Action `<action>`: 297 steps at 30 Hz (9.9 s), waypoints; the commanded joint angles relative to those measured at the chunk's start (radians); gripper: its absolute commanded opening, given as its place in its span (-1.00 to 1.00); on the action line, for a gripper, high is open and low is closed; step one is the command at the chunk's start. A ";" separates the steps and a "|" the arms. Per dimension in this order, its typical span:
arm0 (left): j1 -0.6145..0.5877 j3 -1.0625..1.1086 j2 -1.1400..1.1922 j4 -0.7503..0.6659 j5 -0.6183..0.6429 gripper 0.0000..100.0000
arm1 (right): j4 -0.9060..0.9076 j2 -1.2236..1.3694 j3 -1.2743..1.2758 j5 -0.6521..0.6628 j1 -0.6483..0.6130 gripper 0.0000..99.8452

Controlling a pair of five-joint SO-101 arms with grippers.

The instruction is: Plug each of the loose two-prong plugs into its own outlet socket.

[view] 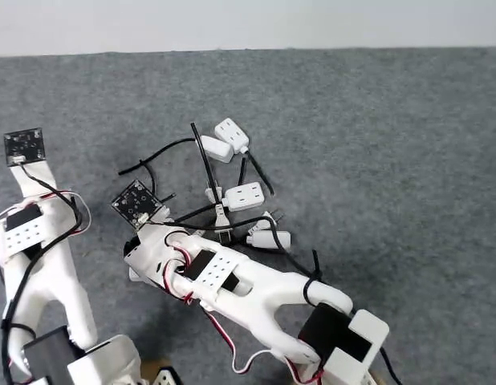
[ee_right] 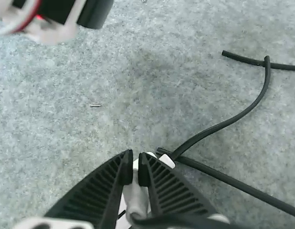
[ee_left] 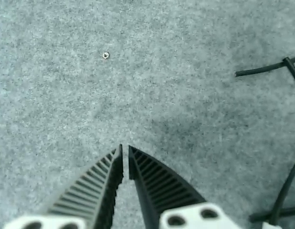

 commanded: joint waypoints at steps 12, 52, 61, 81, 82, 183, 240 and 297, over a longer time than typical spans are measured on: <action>-0.060 -0.041 -0.005 -0.003 0.006 -0.98 | 0.245 0.084 -0.175 0.118 -0.018 -0.98; -0.055 -0.039 -0.003 -0.003 0.006 -0.98 | 0.450 0.090 -0.284 0.480 -0.019 -0.97; -0.055 -0.039 -0.003 -0.003 0.006 -0.98 | 0.450 0.111 -0.290 0.480 -0.015 -0.98; -0.052 -0.030 -0.003 -0.003 0.005 -0.98 | 0.639 0.252 -0.509 0.471 -0.001 -0.79; -0.048 -0.030 -0.003 -0.003 0.005 -0.98 | 0.639 0.252 -0.514 0.470 -0.004 -0.72; -0.021 -0.004 -0.003 -0.044 -0.017 -0.97 | 1.127 0.351 -0.930 -0.005 0.007 -0.52; -0.020 -0.004 -0.003 -0.046 -0.017 -0.97 | 1.244 0.320 -0.916 -0.028 0.015 -0.98; -0.023 -0.002 -0.003 -0.066 -0.031 -0.97 | 1.093 0.182 -0.575 -0.143 -0.130 -0.54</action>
